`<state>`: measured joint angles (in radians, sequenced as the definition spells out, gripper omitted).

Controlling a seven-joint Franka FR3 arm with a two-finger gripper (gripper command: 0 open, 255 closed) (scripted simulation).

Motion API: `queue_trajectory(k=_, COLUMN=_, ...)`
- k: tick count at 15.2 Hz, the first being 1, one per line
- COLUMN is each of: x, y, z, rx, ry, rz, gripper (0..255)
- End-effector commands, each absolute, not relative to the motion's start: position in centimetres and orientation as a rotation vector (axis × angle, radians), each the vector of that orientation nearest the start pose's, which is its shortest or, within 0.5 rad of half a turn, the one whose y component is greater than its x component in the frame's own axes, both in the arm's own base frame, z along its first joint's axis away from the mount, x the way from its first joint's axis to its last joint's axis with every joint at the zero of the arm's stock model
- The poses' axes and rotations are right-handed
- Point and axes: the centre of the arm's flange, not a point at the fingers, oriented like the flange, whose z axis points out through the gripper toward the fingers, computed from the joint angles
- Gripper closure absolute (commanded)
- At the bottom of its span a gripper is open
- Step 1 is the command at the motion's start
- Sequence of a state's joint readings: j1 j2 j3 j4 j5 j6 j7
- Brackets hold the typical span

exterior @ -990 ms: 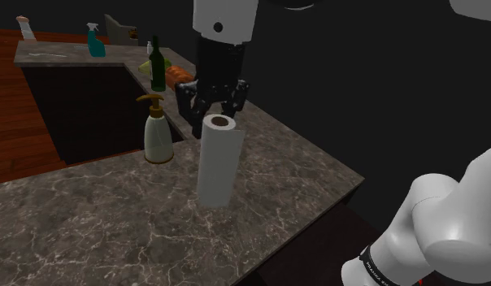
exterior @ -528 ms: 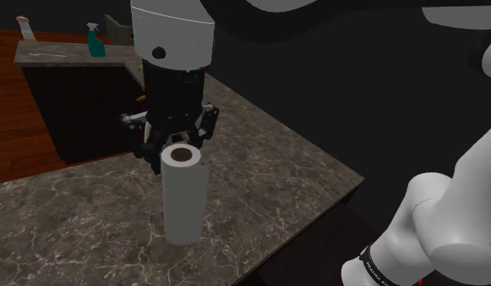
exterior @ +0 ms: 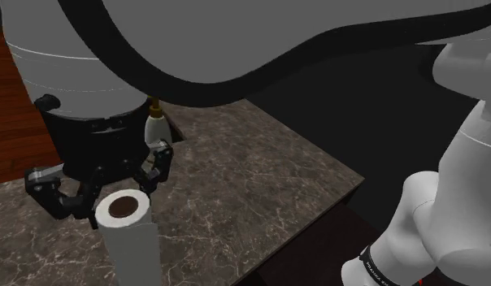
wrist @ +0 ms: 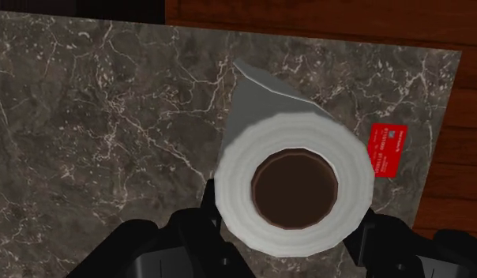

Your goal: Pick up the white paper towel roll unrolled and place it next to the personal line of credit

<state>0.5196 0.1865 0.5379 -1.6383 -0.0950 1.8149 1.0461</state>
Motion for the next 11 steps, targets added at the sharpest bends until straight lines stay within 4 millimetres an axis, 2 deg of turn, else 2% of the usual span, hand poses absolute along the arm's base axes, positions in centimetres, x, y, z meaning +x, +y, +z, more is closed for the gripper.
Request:
queue_trajectory(k=1, x=32.2, y=54.8, z=51.1, rx=-3.125, ry=-0.036, rz=-0.01, gripper=255)
queue_trajectory(k=11, x=28.4, y=66.7, z=47.6, rx=-3.125, ry=-0.036, rz=-0.01, gripper=255)
